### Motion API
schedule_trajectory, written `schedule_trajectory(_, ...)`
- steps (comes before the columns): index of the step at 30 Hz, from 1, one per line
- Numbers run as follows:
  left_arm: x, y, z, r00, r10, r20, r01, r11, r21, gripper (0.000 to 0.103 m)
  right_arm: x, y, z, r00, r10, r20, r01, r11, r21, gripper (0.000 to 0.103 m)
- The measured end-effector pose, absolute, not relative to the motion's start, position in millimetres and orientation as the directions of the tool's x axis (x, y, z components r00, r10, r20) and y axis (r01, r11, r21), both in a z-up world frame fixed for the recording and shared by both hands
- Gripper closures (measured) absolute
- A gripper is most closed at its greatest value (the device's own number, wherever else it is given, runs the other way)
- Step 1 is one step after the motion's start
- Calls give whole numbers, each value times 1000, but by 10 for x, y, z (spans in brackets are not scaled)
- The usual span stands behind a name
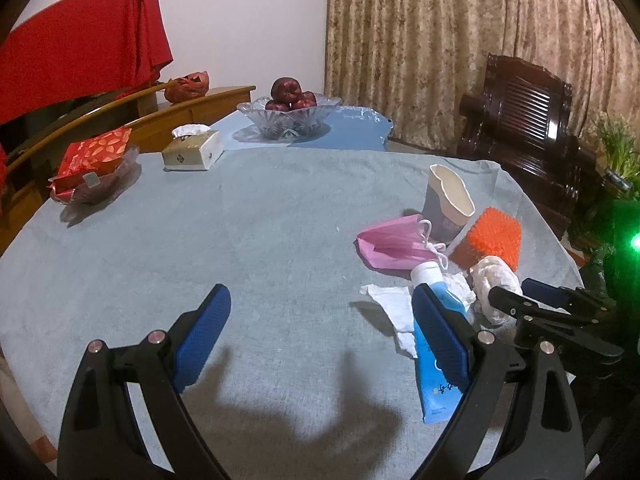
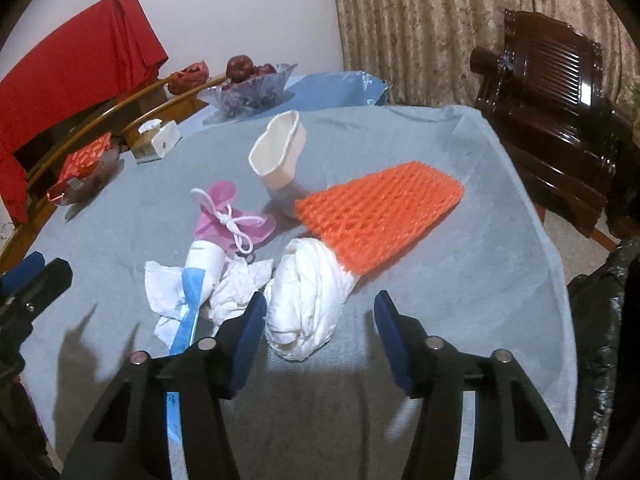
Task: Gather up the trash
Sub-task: 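Grasp the white crumpled plastic bag with the right gripper, then grasp the blue lotion tube with left while right holds the white bag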
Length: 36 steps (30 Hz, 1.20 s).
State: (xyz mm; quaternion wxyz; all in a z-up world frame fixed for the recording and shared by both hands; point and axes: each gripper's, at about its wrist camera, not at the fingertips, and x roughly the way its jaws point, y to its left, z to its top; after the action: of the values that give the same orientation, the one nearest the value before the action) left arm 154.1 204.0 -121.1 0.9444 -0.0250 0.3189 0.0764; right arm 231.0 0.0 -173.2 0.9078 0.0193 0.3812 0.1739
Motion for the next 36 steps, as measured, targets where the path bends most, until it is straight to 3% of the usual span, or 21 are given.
schedule_trajectory(5,1569,2023,-1221,783,122,-611,-155,988,-1,14,2309,50,-1748,614,383,-690,-347,916,200,69)
schedule_trajectory(9,1565,1987,-1216,782,120,-612,-152,988,-1,14,2275,41,-1725,599,411,-687,-368,903,220,77)
schedule_trajectory(36,1720,1346,-1620,718,47,-695,-55,998,12,14,1878,-577,-1640,621,407,-669,-329,911,249,77)
